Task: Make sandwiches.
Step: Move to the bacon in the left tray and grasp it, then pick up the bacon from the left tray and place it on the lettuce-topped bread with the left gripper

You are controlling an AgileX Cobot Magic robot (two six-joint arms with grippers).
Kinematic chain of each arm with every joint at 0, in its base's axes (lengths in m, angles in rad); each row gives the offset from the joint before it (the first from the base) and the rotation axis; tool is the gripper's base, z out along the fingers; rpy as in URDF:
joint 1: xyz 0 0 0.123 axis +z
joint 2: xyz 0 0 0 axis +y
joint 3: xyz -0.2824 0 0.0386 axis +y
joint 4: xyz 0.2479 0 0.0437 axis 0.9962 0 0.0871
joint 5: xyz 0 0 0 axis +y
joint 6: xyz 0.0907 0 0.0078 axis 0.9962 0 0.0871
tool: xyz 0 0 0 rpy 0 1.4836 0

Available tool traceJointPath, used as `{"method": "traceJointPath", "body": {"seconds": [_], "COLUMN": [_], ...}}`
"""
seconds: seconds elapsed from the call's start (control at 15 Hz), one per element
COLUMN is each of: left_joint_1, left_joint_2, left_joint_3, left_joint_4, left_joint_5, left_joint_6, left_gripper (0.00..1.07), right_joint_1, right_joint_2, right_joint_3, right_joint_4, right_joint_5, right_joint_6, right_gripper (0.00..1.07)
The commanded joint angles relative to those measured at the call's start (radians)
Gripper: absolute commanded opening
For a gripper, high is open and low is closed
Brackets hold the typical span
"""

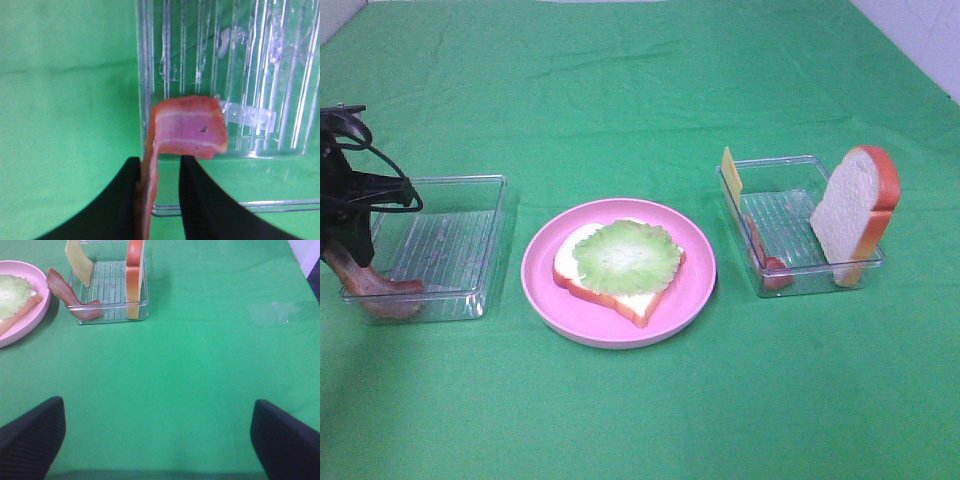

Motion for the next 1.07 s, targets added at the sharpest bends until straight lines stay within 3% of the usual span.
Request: {"method": "traceJointPath", "body": {"seconds": [0.07,0.13,0.4,0.6,0.8,1.07], "left_joint_1": [0.001,0.001,0.001,-0.003,-0.034,-0.141], "left_joint_2": [0.002,0.002,-0.002,-0.004,-0.005,-0.005], "left_joint_3": [0.006,0.006,0.004,-0.058,-0.22,-0.408], "left_joint_4": [0.016,0.019,0.02,-0.013,-0.089,-0.14], "left_joint_5": [0.03,0.038,0.039,0.062,0.136,0.182], "left_joint_6": [-0.01,-0.01,-0.012,-0.012,0.022,0.022], "left_gripper": [0.05,0.0,0.0,0.0,0.0,0.0], "right_joint_1": [-0.007,-0.007,-0.007,-0.007,-0.007,-0.007], "right_joint_2": [-0.031,-0.031,-0.031,-0.031,-0.031,-0.031], "right_joint_3": [0.006,0.006,0.006,0.006,0.006,0.006], "right_joint_4": [0.005,0.005,0.005,0.005,0.005,0.005], "right_joint_5": [-0.011,-0.011,-0.011,-0.011,-0.011,-0.011], "right_joint_6": [-0.009,-0.009,-0.009,-0.009,-0.009,-0.009], "right_gripper": [0.97,0.97,0.97,0.97,0.97,0.97]}}
